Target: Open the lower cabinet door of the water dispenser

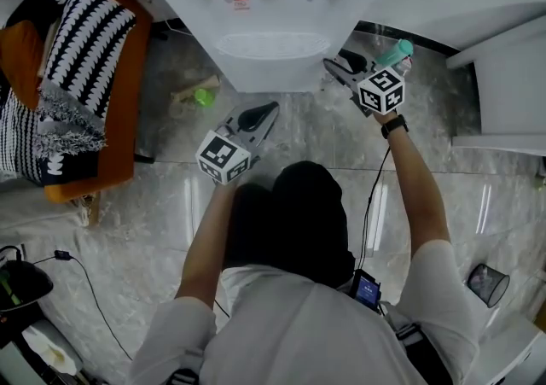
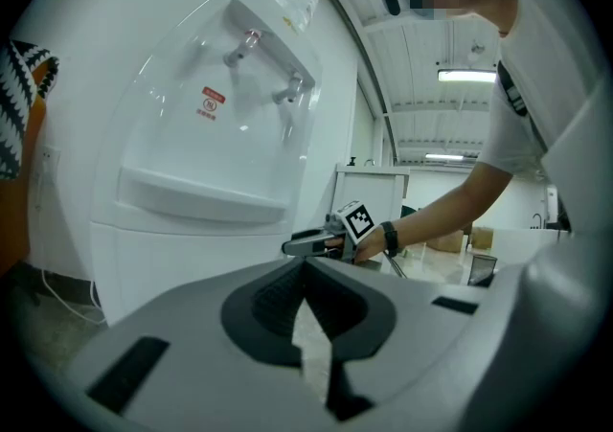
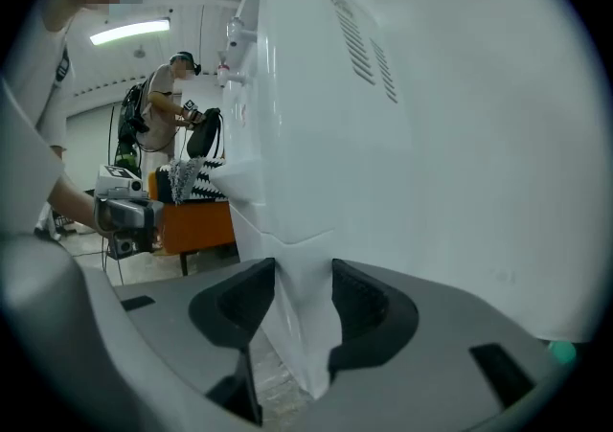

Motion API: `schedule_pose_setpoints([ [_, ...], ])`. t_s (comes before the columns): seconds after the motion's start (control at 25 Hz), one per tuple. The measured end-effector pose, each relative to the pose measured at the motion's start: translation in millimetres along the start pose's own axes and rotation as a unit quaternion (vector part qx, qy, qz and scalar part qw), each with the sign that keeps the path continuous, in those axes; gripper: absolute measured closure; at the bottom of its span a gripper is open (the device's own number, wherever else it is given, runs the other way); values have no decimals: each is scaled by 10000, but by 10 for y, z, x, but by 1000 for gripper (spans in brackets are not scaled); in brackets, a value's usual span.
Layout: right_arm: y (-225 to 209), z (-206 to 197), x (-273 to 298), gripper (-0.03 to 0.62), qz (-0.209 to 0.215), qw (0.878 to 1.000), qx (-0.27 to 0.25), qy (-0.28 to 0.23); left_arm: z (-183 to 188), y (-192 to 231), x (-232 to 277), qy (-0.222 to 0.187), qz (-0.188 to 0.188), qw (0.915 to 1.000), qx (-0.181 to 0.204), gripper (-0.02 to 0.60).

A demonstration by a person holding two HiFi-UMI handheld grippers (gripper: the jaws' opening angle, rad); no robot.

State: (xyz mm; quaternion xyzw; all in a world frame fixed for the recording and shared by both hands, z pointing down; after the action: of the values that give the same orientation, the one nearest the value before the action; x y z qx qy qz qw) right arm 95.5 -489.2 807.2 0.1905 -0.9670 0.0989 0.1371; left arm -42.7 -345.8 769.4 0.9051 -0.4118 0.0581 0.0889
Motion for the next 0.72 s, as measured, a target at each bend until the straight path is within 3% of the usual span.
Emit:
schedule_pose_setpoints([
  [0.24,-30,-4,-19,408,264,9996,119,-45,-17,43,-47,26,64,10000,-50,569],
  [0.72,26,-14,-41,447,-21,9986,504,-172,21,-68,-138,-23,103,9999,-86,569],
])
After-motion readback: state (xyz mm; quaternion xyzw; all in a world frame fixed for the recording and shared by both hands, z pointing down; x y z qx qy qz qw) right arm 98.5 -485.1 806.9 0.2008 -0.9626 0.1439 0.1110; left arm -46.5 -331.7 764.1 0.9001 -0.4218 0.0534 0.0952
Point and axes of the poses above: the fingertips, and each gripper's own axes: x forward along the fingers, y to its left, z out of its top, the point moved 1 cm from there along -x, backward along the fingers, and after that the axes turned 12 degrees about z, right-handed, at the moved point
